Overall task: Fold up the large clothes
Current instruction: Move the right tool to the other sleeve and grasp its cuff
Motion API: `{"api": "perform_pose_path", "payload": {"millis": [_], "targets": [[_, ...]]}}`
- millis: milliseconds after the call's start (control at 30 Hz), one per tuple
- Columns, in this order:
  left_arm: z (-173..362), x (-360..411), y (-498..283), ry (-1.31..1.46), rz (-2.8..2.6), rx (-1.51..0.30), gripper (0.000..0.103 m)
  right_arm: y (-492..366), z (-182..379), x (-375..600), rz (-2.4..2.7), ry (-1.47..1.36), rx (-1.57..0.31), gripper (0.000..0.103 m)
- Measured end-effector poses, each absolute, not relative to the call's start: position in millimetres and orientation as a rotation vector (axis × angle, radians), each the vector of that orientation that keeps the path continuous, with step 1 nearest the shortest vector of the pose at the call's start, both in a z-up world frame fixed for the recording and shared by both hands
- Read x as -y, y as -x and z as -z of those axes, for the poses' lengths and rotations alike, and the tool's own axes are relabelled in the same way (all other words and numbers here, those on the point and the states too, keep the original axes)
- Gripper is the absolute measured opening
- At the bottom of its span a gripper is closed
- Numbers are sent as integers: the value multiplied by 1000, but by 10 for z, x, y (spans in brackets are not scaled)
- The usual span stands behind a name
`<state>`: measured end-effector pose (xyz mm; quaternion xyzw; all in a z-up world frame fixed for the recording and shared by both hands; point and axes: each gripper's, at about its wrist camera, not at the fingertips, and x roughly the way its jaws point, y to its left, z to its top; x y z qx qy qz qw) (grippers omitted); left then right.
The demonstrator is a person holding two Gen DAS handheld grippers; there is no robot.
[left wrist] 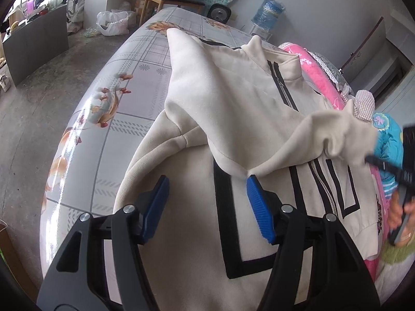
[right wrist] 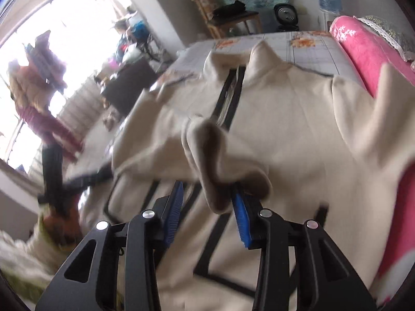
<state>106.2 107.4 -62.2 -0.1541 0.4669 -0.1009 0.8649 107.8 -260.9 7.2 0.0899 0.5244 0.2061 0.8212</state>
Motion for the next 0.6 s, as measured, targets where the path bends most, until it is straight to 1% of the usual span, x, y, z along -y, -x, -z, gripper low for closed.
{"api": "perform_pose_path", "payload": {"millis": [100, 167, 367, 400, 433, 467, 600], "targets": [[623, -1085, -1070, 336, 213, -980, 59, -697, -2, 2749, -363, -152, -1166, 38], [621, -1086, -1082, 340, 210, -986, 59, -524, 1, 2882, -309, -178, -1165, 38], [606, -1080, -1114, 348, 190, -1008, 59, -414, -169, 3336, -194, -414, -1027, 40], [607, -1072, -1116, 343, 187, -1009, 59, -443, -170, 3342, -193, -446, -1010, 42], [607, -1064, -1121, 337, 184, -1010, 59, -470, -169, 3330, -195, -474, -999, 49], [605, -1052, -1122, 329, 178, -1013, 59, -519, -176, 3291, -198, -491, -995, 51], [606, -1024, -1135, 315, 165, -1020, 59, -684, -141, 3004, -237, -493, -983, 52]]}}
